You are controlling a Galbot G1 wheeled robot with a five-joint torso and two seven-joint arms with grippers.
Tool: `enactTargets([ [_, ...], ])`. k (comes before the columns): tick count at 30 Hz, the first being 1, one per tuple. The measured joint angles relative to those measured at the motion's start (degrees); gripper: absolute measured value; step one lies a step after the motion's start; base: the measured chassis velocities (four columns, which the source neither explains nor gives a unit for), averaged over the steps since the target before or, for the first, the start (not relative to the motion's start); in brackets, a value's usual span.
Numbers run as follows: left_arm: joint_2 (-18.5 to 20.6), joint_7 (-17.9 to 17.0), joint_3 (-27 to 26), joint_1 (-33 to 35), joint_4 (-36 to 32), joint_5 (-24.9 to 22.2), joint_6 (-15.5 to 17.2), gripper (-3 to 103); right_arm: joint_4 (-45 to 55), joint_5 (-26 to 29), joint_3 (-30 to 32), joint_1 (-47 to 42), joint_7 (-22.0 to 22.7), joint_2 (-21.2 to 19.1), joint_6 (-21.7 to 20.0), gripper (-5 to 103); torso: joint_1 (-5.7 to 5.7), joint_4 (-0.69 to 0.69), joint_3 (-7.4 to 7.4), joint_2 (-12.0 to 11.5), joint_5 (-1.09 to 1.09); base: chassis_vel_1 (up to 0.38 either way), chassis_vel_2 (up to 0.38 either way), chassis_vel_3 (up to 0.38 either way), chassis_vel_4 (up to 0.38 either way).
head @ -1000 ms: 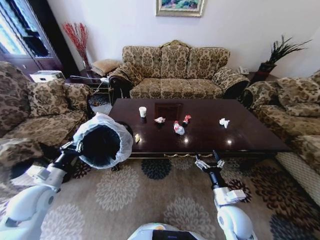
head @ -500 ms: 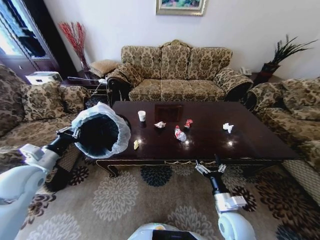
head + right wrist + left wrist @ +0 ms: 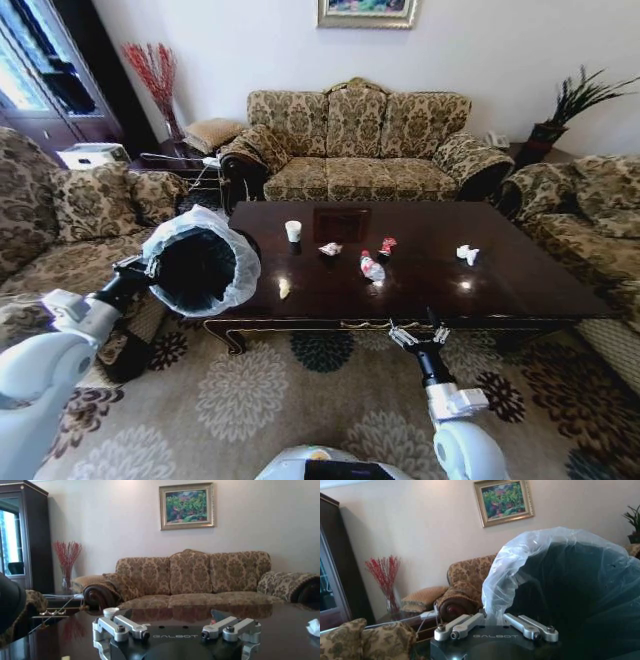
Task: Move to the front of the table and place the trash on the table into the trash bin.
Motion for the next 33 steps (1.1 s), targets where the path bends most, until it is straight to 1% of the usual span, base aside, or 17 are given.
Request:
enactTargets([
  [2, 0.0, 0.0, 0.0, 0.0, 0.0, 0.0, -0.1, 2, 0.0, 0.0, -0.1, 0.0, 0.3, 0.0, 0.0, 100, -0.01, 0.0, 0.0, 0.0, 0.03, 0.3, 0.246, -0.278, -0.279],
  [3, 0.0, 0.0, 0.0, 0.0, 0.0, -0.1, -0.1, 2, 0.0, 0.0, -0.3, 0.2, 1.1, 0.0, 0.0, 100, -0.01, 0.01, 0.0, 0.0, 0.04, 0.277, 0.246, -0.272, -0.256],
  [5, 0.0, 0.0, 0.0, -0.1, 0.1, -0.2, -0.1, 2, 0.3, 0.2, -0.6, 0.5, 2.9, 0.2, -1.0, 100, 0.0, -0.01, 0.0, 0.0, -0.01, 0.218, 0.245, -0.217, -0.23],
  [7, 0.0, -0.1, 0.0, -0.1, 0.2, -0.3, -0.1, 2, 0.4, 0.2, -0.7, 0.6, 3.5, 0.2, -1.2, 100, 0.0, 0.0, 0.0, 0.0, -0.02, 0.218, 0.155, -0.162, -0.204],
  [8, 0.0, -0.1, 0.0, -0.1, 0.4, -0.5, -0.1, 2, 0.5, 0.1, -1.0, 1.1, 4.8, 0.3, -1.2, 100, 0.0, -0.01, -0.01, 0.0, -0.04, 0.091, 0.107, -0.078, -0.157],
  [10, -0.1, -0.2, 0.0, -0.1, 0.4, -0.7, -0.2, 2, 0.5, 0.0, -1.1, 1.4, 5.2, 0.3, -1.0, 100, 0.0, 0.02, 0.0, 0.0, -0.03, 0.059, 0.066, -0.051, -0.072],
  [11, -0.1, -0.2, 0.0, -0.1, 0.4, -0.7, -0.2, 2, 0.5, 0.0, -1.1, 1.4, 5.2, 0.3, -1.0, 100, 0.0, 0.02, 0.0, 0.0, -0.03, 0.028, 0.025, -0.025, -0.072],
  [14, -0.6, -0.2, 0.1, 0.0, 0.3, -0.9, -0.2, 2, 0.7, 0.4, -1.0, 1.0, 4.1, 0.3, -1.4, 100, 0.01, -0.01, 0.01, 0.0, 0.11, -0.02, -0.017, 0.011, 0.008],
  [15, -0.6, -0.2, 0.1, 0.0, 0.3, -0.9, -0.2, 2, 0.7, 0.4, -1.0, 1.0, 4.1, 0.3, -1.4, 100, 0.01, -0.01, 0.01, 0.0, 0.11, -0.06, -0.05, 0.032, 0.024],
  [16, -0.9, -0.2, 0.3, 0.0, 0.2, -0.9, -0.3, 2, 0.6, 0.5, -1.0, 1.0, 3.9, 0.5, -1.0, 100, 0.01, -0.05, 0.0, 0.0, 0.1, -0.06, -0.06, 0.034, 0.024],
  [17, -1.2, -0.2, 0.4, 0.0, 0.2, -0.9, -0.3, 2, 0.5, 0.6, -1.0, 0.9, 3.7, 0.6, -0.7, 100, 0.01, -0.07, 0.0, 0.0, 0.05, -0.082, -0.06, 0.034, 0.012],
  [20, -1.7, -0.2, 0.5, 0.3, 0.2, -0.9, -0.3, 2, 0.4, 0.7, -1.0, 0.6, 3.3, 0.8, -0.3, 100, 0.01, -0.04, 0.0, 0.0, 0.04, -0.063, -0.039, 0.015, -0.012],
  [22, -1.9, -0.2, 0.6, 0.6, 0.1, -0.9, -0.5, 2, 0.3, 0.9, -1.1, 0.2, 2.8, 0.8, 0.0, 100, 0.0, 0.01, 0.0, 0.0, -0.02, -0.009, 0.038, 0.02, -0.052],
  [26, -1.8, -0.2, 0.5, 0.6, -0.1, -0.9, -0.5, 2, 0.1, 1.0, -1.1, -0.1, 2.4, 0.8, 0.2, 100, -0.01, 0.03, -0.01, 0.0, -0.01, -0.01, 0.062, 0.04, -0.032],
  [33, -1.6, -0.3, 0.3, 0.7, -0.3, -1.1, -0.5, 2, -0.3, 1.0, -1.3, -0.4, 2.4, 0.9, 0.4, 100, -0.02, -0.02, -0.01, 0.0, 0.03, -0.138, 0.134, 0.135, -0.13],
])
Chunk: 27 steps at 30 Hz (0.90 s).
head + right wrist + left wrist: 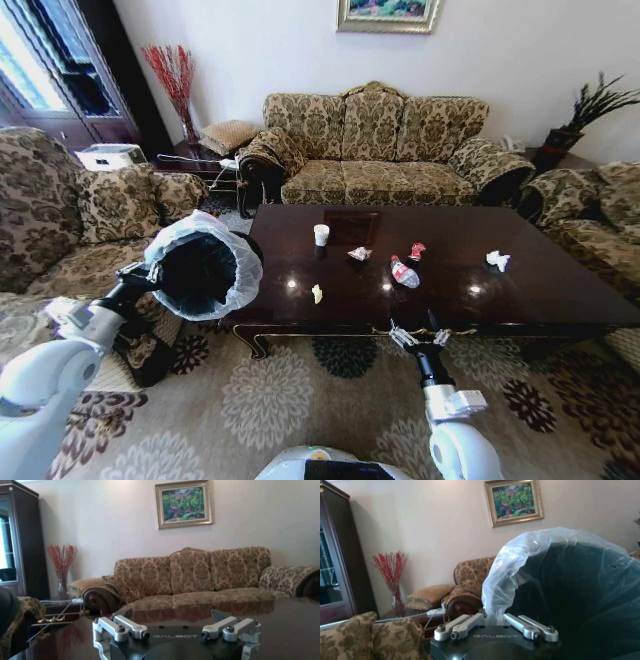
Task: Move to the front of the table and place the trash on the table into the trash bin.
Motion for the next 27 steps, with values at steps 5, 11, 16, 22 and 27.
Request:
enactTargets([
  [5, 0.2, 0.0, -0.1, 0.0, 0.0, -0.2, -0.3, 2, -1.0, -0.2, -0.3, 1.0, 0.0, -0.3, 0.8, 100, 0.12, -0.01, 0.05, 0.0, 0.01, -0.164, 0.134, 0.14, -0.148],
  [11, -0.7, 0.0, 0.6, 0.3, -1.0, 0.0, -0.4, 2, -2.7, 1.6, -2.7, 4.9, 0.5, -1.4, -4.5, 100, 0.0, 0.02, 0.01, 0.0, -0.01, -0.027, 0.025, 0.021, -0.02],
  [16, -0.4, 0.2, 0.6, 0.4, -2.4, 0.1, -0.3, 2, -5.5, 4.9, -9.7, 11.2, 0.8, -5.5, -14.0, 100, -0.05, 0.07, -0.01, 0.0, -0.02, 0.025, -0.011, -0.02, 0.019],
  [22, 0.1, 0.2, 0.5, 0.3, -3.3, -0.1, -0.1, 2, -9.2, 6.3, -15.9, 15.5, 0.8, -8.9, -16.5, 100, 0.05, -0.01, 0.02, 0.0, -0.01, 0.0, 0.0, 0.0, 0.0],
  [27, 0.7, 0.3, 0.5, 0.5, -3.5, -0.1, 0.0, 2, -15.2, 7.5, -23.3, 24.5, 2.4, -9.5, -19.5, 100, 0.03, 0.01, 0.02, 0.0, 0.0, 0.0, 0.0, 0.0, 0.0],
])
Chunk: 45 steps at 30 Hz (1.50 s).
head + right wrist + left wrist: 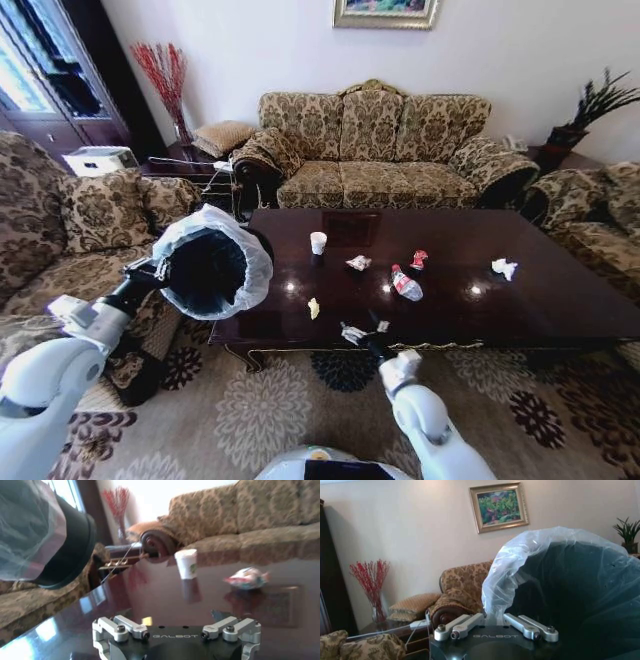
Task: Move to the front of the table and place the trash on the table into the trash bin.
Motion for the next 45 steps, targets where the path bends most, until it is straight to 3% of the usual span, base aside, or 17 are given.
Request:
enactTargets([
  [5, 0.2, 0.0, 0.2, 0.0, -0.2, 0.0, 0.3, 2, -5.9, 0.0, -5.3, 6.4, 1.7, 1.9, -1.0, 100, -0.01, 0.04, 0.0, 0.0, -0.03, 0.0, 0.0, 0.0, 0.0],
  [11, 0.3, 0.0, 0.7, 0.1, -0.5, 0.0, 0.5, 2, -11.7, 0.8, -9.8, 11.2, 4.0, 3.5, -1.2, 100, 0.0, -0.01, 0.0, 0.0, 0.0, 0.0, 0.0, 0.0, 0.0],
  [18, 0.4, 0.0, 0.7, 0.5, -1.3, 0.1, 0.5, 2, -16.0, 2.5, -11.6, 13.9, 5.1, 5.1, -1.1, 97, -0.01, 0.01, -0.01, 0.0, -0.01, 0.0, 0.0, 0.0, 0.0],
  [24, 0.6, -0.1, 0.6, 0.5, -1.8, -0.2, 0.8, 2, -18.6, 2.1, -12.5, 15.4, 6.5, 6.9, -1.6, 79, -0.01, 0.0, -0.01, 0.0, -0.01, 0.0, 0.0, 0.0, 0.0],
  [26, 0.6, -0.1, 0.6, 0.5, -1.8, -0.2, 0.8, 2, -19.0, 2.0, -12.6, 15.5, 6.5, 7.0, -1.5, 79, -0.01, 0.0, -0.01, 0.0, -0.01, 0.0, 0.0, 0.0, 0.0],
  [30, 0.5, -0.2, 0.4, 0.7, -1.8, -0.4, 0.9, 2, -20.4, 1.6, -12.7, 15.4, 6.3, 7.7, -1.1, 57, -0.01, 0.0, -0.01, 0.0, -0.01, 0.0, 0.0, 0.0, 0.0],
  [31, 0.5, -0.2, 0.4, 0.7, -1.8, -0.4, 0.9, 2, -20.4, 1.6, -12.7, 15.4, 6.3, 7.7, -1.1, 57, -0.01, 0.0, -0.01, 0.0, -0.01, 0.0, 0.0, 0.0, 0.0],
  [33, 0.5, -0.2, 0.3, 0.8, -1.9, -0.5, 0.9, 2, -20.5, 1.4, -12.6, 15.1, 6.1, 7.8, -1.0, 46, -0.02, 0.0, -0.01, 0.0, -0.01, 0.0, 0.0, 0.0, 0.0],
  [35, 0.5, -0.3, 0.3, 0.8, -2.0, -0.6, 0.9, 2, -20.5, 1.4, -12.5, 14.9, 6.1, 7.8, -0.9, 46, -0.02, 0.0, -0.01, 0.0, -0.01, 0.0, 0.0, 0.0, 0.0],
  [38, 0.7, -0.4, 0.1, 0.8, -2.3, -1.1, 0.9, 2, -19.8, 1.5, -12.4, 14.1, 5.9, 7.3, -0.9, 30, -0.01, 0.01, -0.01, 0.0, 0.0, 0.0, 0.0, 0.0, 0.0],
  [42, 1.0, -0.6, -0.2, 0.9, -2.4, -1.4, 0.9, 2, -19.2, 1.5, -12.2, 13.5, 5.5, 6.5, -0.5, 19, -0.01, 0.01, -0.01, 0.0, 0.0, 0.0, 0.0, 0.0, 0.0],
  [45, 1.6, -1.1, -1.1, 1.4, -2.7, -2.0, 0.9, 2, -17.9, 1.5, -11.5, 12.1, 4.7, 4.9, 0.7, 3, -0.01, 0.01, -0.01, 0.0, 0.0, 0.0, 0.0, 0.0, 0.0],
])
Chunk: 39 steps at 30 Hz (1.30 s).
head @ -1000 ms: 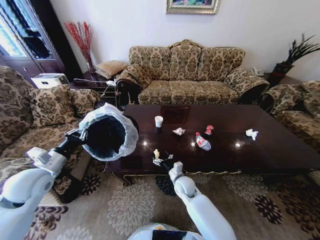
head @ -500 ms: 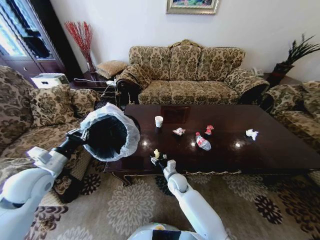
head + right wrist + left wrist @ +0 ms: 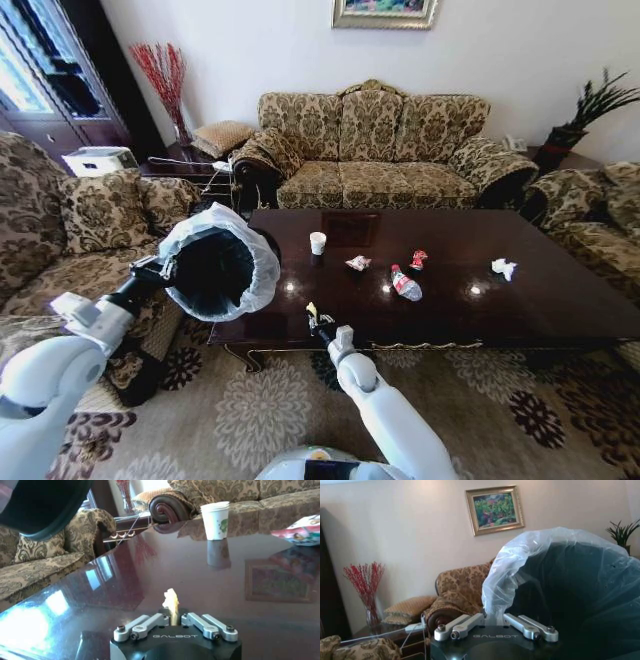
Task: Move to the front of the table and place the trash on the table into the trash bin.
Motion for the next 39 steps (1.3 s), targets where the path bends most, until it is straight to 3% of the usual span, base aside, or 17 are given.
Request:
enactTargets([
  [8, 2.3, -1.6, -0.2, 1.6, -0.3, -2.6, 1.0, 2, 5.1, -0.5, 2.9, -3.1, -2.1, -2.4, 3.8, 0, 0.0, 0.01, 0.0, 0.0, -0.01, 0.0, 0.0, 0.0, 0.0],
  [10, 7.0, -2.7, 0.1, 1.3, -0.1, -5.8, 4.6, 2, 8.8, -2.2, 6.0, -5.1, -4.6, -4.1, 7.3, 0, 0.0, 0.05, 0.0, 0.0, 0.0, 0.0, 0.0, 0.0, 0.0],
  [12, 12.8, -3.2, 0.1, 1.3, 0.5, -8.8, 7.8, 2, 13.1, -3.7, 9.3, -7.0, -7.9, -6.3, 11.1, 0, 0.0, -0.07, 0.0, 0.0, -0.02, 0.0, 0.0, 0.0, 0.0],
  [17, 17.9, -3.8, -0.8, 1.9, 1.1, -13.1, 9.9, 2, 18.2, -3.4, 11.5, -7.6, -11.4, -8.3, 15.5, 0, 0.01, -0.04, 0.01, 0.0, 0.03, 0.0, 0.0, 0.0, 0.0],
  [19, 21.8, -5.3, -0.4, 1.9, 1.3, -17.0, 11.4, 2, 24.2, -0.5, 13.7, -7.3, -15.5, -10.2, 17.8, 0, 0.01, 0.02, 0.01, 0.0, 0.01, 0.0, 0.0, 0.0, 0.0],
  [21, 23.6, -5.9, 0.2, 1.8, 1.2, -19.1, 12.3, 2, 27.1, 2.8, 14.5, -6.9, -17.0, -11.1, 17.8, 0, 0.01, 0.01, 0.0, 0.0, -0.02, 0.0, 0.0, 0.0, 0.0],
  [23, 26.5, -6.3, 1.2, 1.5, 1.2, -21.0, 12.9, 2, 33.0, 12.5, 16.1, -6.0, -20.5, -12.8, 16.5, 0, 0.0, 0.0, 0.0, 0.0, -0.01, 0.0, 0.0, 0.0, 0.0],
  [24, 26.5, -6.3, 1.2, 1.5, 1.2, -21.0, 12.9, 2, 33.0, 12.5, 16.1, -6.0, -20.5, -12.8, 16.5, 0, 0.0, 0.0, 0.0, 0.0, -0.01, 0.0, 0.0, 0.0, 0.0],
  [26, 28.7, -6.3, 1.9, 1.4, 1.8, -21.7, 13.0, 2, 38.3, 19.6, 17.7, -5.6, -22.8, -13.7, 14.8, 0, 0.0, -0.02, 0.01, 0.0, 0.01, 0.0, 0.0, 0.0, 0.0],
  [28, 29.6, -6.5, 2.3, 1.5, 2.0, -22.7, 13.2, 2, 41.2, 22.5, 17.8, -5.5, -23.7, -14.3, 13.8, 0, 0.01, -0.02, 0.01, 0.0, 0.0, 0.0, 0.0, 0.0, 0.0],
  [34, 31.4, -6.8, 3.3, 2.3, 0.4, -26.5, 15.2, 2, 44.4, 26.0, 12.7, -3.7, -24.2, -14.7, 10.6, 0, 0.0, -0.01, 0.0, 0.0, -0.02, 0.0, 0.0, 0.0, 0.0],
  [39, 31.7, -7.0, 4.2, 4.3, -2.9, -26.4, 16.8, 2, 40.7, 19.8, 4.3, -0.9, -22.6, -11.6, 8.5, 0, 0.0, 0.01, 0.01, 0.0, 0.0, 0.0, 0.0, 0.0, 0.0],
])
